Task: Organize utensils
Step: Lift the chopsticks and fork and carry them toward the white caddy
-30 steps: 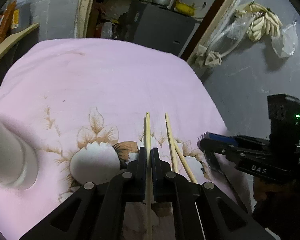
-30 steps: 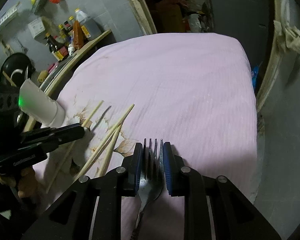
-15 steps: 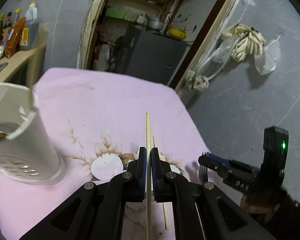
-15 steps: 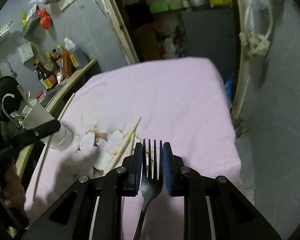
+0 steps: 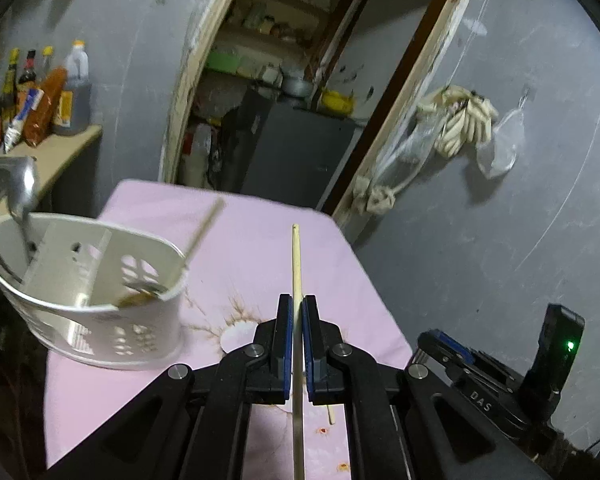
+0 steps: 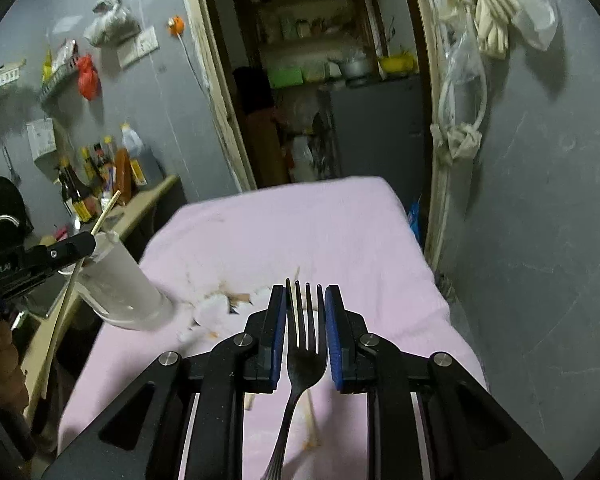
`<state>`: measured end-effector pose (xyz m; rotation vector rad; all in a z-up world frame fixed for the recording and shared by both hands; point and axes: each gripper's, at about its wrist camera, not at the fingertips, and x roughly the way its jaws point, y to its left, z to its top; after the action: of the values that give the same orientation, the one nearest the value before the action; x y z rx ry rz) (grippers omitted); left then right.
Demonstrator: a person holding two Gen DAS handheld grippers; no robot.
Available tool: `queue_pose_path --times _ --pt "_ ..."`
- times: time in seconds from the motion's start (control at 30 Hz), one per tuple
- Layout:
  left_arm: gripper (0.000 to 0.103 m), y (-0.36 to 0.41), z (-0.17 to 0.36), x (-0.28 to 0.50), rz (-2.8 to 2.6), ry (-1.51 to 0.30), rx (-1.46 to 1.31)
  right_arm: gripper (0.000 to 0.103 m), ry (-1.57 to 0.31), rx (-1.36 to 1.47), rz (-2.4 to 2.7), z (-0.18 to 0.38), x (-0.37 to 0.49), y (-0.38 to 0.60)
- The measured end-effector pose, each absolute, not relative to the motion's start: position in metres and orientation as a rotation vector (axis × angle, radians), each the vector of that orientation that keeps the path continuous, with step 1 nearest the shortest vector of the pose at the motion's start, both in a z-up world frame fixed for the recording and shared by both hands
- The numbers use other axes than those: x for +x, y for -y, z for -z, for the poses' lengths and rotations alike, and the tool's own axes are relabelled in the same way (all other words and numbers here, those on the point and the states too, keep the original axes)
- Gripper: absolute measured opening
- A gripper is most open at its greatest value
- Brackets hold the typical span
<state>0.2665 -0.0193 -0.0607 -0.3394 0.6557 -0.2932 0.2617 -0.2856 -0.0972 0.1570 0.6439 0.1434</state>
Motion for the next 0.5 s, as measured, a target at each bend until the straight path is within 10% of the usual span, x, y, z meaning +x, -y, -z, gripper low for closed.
queue_pose_path --times 0.5 --pt "0.005 -0.056 0.025 0.263 0.237 -0.549 -0.432 0.002 -0.587 0.136 -0.139 0.08 0.243 0.254"
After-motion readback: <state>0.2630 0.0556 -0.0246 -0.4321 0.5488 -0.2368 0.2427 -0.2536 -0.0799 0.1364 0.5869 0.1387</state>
